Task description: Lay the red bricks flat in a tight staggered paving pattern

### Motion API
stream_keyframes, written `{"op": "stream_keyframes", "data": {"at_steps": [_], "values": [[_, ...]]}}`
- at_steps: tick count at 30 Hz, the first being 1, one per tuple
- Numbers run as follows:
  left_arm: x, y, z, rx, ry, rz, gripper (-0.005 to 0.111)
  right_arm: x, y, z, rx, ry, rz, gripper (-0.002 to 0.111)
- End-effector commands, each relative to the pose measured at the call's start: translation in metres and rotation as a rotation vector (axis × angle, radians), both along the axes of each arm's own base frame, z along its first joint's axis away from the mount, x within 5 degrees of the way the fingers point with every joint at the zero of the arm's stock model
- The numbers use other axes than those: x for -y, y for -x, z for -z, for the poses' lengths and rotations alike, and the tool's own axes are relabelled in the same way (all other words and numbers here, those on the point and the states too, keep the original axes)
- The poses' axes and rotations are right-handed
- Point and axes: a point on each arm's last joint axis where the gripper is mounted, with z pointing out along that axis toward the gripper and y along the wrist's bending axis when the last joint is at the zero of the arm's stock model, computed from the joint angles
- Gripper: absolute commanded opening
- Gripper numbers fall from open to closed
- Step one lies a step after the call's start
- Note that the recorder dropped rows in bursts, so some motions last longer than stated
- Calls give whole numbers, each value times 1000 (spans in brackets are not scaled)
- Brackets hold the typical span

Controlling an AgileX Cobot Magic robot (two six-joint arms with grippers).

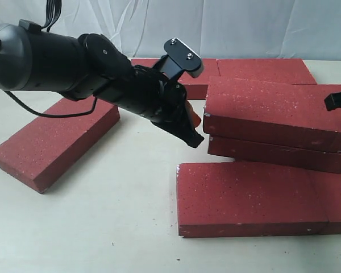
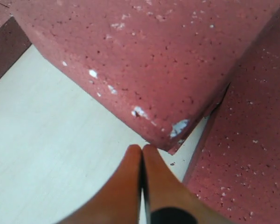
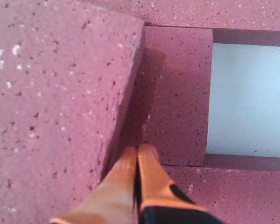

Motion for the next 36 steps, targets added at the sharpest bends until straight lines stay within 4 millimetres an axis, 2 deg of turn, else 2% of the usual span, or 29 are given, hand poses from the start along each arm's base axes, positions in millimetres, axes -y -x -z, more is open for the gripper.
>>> {"op": "stream_keyframes", "data": {"at_steps": [1,16,23,28,31,32,33,36], "values": [[2,-2,-4,14,22,-26,0,1,-1,-2,14,-1,-4,-1],[4,-2,-6,57,35,13,0,-4,-3,-4,44,-49,-44,-1],[-7,1,-23,140,14,21,0,-12,0,-36,140,-107,-42,-1],[-30,4,-40,196,13,-23,0,-33,3,-50,199,-133,-143,-1],[-56,9,-48,205,17,-75,0,-65,-1,-62,241,-159,-237,-1],[-62,10,-49,206,16,-88,0,-70,-1,-64,250,-164,-250,-1],[-74,11,-52,211,14,-115,0,-84,-2,-69,268,-180,-289,-1],[-95,10,-48,189,-1,-160,0,-110,-5,-73,298,-212,-351,-1]]}}
